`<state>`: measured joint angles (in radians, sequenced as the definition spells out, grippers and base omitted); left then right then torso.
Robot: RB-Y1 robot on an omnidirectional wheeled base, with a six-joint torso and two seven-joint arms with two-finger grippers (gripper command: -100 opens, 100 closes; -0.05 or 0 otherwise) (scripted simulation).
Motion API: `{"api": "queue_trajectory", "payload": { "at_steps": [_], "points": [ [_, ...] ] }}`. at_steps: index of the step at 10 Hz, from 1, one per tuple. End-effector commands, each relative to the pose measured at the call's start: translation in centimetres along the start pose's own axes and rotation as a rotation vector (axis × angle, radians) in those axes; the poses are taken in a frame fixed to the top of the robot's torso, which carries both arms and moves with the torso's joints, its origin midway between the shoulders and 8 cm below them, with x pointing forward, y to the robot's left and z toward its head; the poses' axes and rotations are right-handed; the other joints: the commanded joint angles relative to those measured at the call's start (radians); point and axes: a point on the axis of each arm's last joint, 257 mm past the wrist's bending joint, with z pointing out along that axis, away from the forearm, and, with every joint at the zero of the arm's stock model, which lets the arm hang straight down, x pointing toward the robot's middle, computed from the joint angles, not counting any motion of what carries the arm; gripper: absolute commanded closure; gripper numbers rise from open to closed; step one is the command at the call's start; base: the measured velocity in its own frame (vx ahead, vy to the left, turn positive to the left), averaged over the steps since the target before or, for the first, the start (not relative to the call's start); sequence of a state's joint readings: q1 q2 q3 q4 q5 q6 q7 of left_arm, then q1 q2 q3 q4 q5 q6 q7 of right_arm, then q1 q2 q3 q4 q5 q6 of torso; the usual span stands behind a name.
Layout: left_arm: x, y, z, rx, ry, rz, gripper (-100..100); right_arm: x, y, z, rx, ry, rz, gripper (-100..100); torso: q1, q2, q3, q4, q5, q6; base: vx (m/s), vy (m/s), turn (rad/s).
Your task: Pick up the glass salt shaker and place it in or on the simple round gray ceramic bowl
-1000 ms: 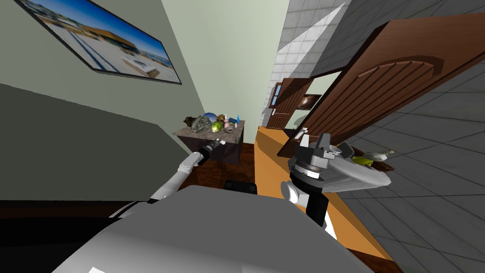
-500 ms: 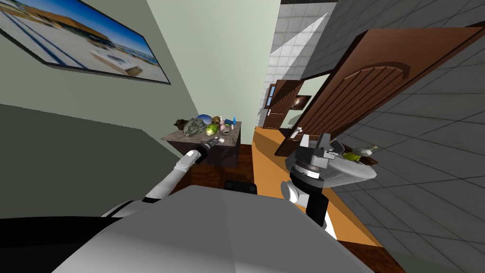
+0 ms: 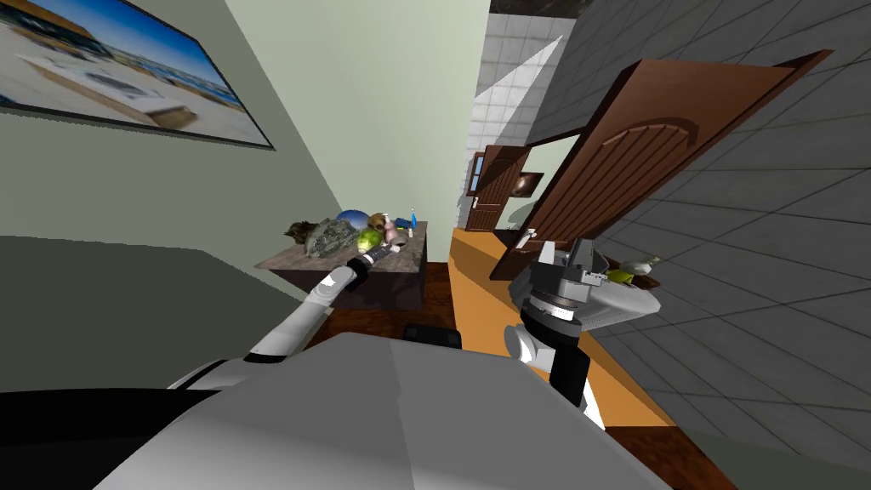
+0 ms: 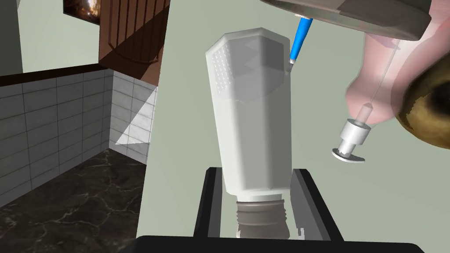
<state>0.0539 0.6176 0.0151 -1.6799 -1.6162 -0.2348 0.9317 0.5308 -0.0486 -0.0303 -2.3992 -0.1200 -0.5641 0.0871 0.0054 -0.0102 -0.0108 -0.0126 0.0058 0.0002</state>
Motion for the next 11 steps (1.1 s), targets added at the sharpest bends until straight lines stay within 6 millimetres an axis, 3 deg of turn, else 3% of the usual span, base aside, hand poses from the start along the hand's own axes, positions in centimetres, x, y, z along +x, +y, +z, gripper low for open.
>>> {"api": "queue_trajectory", "payload": {
  "at_steps": [1, 5, 7, 8, 11],
  "points": [
    [-0.9, 0.4, -0.1, -0.006, -0.003, 0.046, 100, 0.0, 0.0, 0.0, 0.000, 0.000, 0.000, 0, 0.000, 0.000, 0.000, 0.000, 0.000, 0.000, 0.211, 0.086, -0.143],
    [-2.7, 1.5, -0.4, -0.024, -0.010, 0.160, 100, 0.0, 0.0, 0.0, 0.000, 0.000, 0.000, 0, 0.000, 0.000, 0.000, 0.000, -0.001, 0.000, 0.192, 0.098, -0.161],
    [-2.8, 1.6, -0.4, -0.025, -0.011, 0.167, 100, 0.0, 0.0, 0.0, 0.000, 0.000, 0.000, 0, -0.003, 0.005, 0.003, 0.001, -0.001, -0.001, 0.083, 0.044, -0.039],
    [-2.9, 1.6, -0.4, -0.025, -0.013, 0.169, -100, 0.0, 0.0, 0.0, 0.000, 0.000, 0.000, 0, -0.006, 0.010, 0.005, 0.001, -0.001, -0.001, 0.012, 0.007, 0.000],
    [-2.9, 1.6, -0.4, -0.025, -0.013, 0.169, -100, 0.0, 0.0, 0.0, 0.000, 0.000, 0.000, 0, -0.008, 0.016, 0.009, 0.003, -0.002, -0.002, 0.002, 0.001, 0.000]
  ]
}}
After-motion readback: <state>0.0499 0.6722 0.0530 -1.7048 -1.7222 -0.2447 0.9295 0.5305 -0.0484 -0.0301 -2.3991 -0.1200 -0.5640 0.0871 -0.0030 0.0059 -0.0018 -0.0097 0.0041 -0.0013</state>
